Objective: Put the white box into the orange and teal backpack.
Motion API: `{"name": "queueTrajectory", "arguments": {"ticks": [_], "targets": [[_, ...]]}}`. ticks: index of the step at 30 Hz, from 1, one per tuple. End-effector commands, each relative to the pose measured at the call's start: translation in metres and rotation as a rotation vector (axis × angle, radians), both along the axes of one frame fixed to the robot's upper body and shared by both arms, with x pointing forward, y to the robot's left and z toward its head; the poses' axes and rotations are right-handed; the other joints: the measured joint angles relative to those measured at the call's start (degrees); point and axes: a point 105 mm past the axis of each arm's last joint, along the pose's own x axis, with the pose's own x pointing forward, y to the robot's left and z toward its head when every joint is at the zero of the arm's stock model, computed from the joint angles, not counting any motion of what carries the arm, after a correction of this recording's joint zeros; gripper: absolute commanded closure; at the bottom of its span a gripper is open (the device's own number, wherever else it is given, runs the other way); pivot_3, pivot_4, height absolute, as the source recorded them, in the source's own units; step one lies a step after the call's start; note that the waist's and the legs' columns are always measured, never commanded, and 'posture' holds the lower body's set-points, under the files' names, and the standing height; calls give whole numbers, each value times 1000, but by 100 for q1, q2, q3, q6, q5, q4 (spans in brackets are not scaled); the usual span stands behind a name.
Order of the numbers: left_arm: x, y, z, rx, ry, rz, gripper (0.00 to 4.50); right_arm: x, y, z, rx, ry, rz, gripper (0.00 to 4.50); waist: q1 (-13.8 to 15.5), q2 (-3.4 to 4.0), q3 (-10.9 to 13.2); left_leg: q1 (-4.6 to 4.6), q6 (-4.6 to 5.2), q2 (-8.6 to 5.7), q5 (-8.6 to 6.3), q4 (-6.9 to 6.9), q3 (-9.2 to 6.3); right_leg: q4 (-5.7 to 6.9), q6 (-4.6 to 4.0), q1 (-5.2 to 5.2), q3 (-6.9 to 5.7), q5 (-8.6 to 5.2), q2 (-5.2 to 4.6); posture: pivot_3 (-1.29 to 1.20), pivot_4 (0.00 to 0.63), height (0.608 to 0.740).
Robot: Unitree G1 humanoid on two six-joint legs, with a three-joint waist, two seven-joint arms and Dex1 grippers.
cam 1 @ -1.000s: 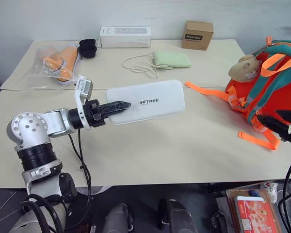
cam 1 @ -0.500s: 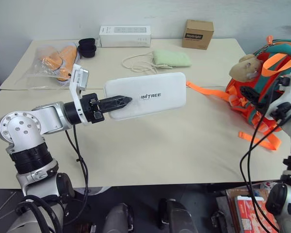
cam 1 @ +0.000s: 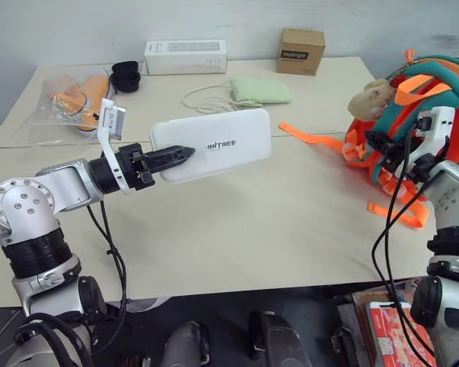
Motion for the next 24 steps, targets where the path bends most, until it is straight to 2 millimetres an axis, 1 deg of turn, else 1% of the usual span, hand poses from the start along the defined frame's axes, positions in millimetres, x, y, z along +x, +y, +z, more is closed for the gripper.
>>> {"name": "queueTrajectory", "arguments": {"ticks": [1, 2, 4, 7, 10, 12, 13, 16, 19, 21, 24], "targets": [[1, 13, 16, 1, -77, 51, 3268, -24, 40, 29, -78, -71, 278, 4481, 7, 0, 0, -1, -2, 1, 1, -3, 1, 1, 0, -2, 2, 0, 2, 0, 150, 740], [2, 15, 18, 9, -88, 59, 3268, -37, 55, 33, -96, -68, 385, 4481, 12, 0, 0, -5, -3, 1, 2, -7, 3, 1, -1, -11, 4, 0, 2, 0, 150, 740], [5, 20, 24, 10, -114, 73, 3268, -62, 78, 41, -119, -62, 563, 4481, 21, 0, 0, -9, -8, 1, 5, -19, 5, 5, -1, -23, 12, 0, 5, 0, 150, 740], [10, 28, 36, 1, -167, 93, 3268, -101, 102, 52, -152, -43, 789, 4481, 39, 0, 0, -12, -10, 0, 6, -29, 6, 4, -1, -32, 16, 0, 9, 0, 150, 740], [11, 33, 49, 5, -257, 94, 3268, -132, 114, 61, -158, -5, 947, 4481, 40, 0, 1, -15, -11, -1, 6, -32, 8, 0, -1, -39, 9, 0, 9, 0, 150, 740], [9, 36, 56, 1, -303, 82, 3268, -149, 118, 67, -144, 27, 1028, 4481, 46, -1, 1, -15, -10, -3, 6, -34, 9, -3, -2, -42, -3, 0, 6, 0, 150, 740], [6, 36, 59, 8, -331, 54, 3268, -158, 118, 69, -143, 44, 1067, 4481, 49, -2, 2, -16, -9, -5, 5, -33, 9, -7, -2, -42, -11, 0, -1, 0, 150, 740], [-2, 34, 62, 19, -378, -16, 3268, -172, 117, 70, -149, 79, 1117, 4481, 56, -3, 2, -23, -6, -8, 4, -32, 8, -15, -4, -47, -21, -1, -29, 0, 150, 740], [-12, 28, 68, -30, -386, -102, 3268, -182, 111, 62, -162, 127, 1136, 4481, 66, -4, 2, -24, 2, -14, 1, -33, 7, -17, -5, -47, -27, -2, -45, 0, 150, 740], [-18, 23, 70, -35, -387, -164, 3268, -182, 107, 58, -166, 139, 1122, 4481, 81, -4, 2, -35, 6, -15, 0, -25, 0, -19, -4, -47, -27, -1, -49, 0, 150, 740], [-25, 14, 68, 13, -408, -238, 3268, -178, 104, 55, -159, 148, 1095, 4481, 80, -4, 2, -47, 14, -17, -4, 1, -4, -13, -1, -48, -33, 0, -50, 0, 150, 740]]}}
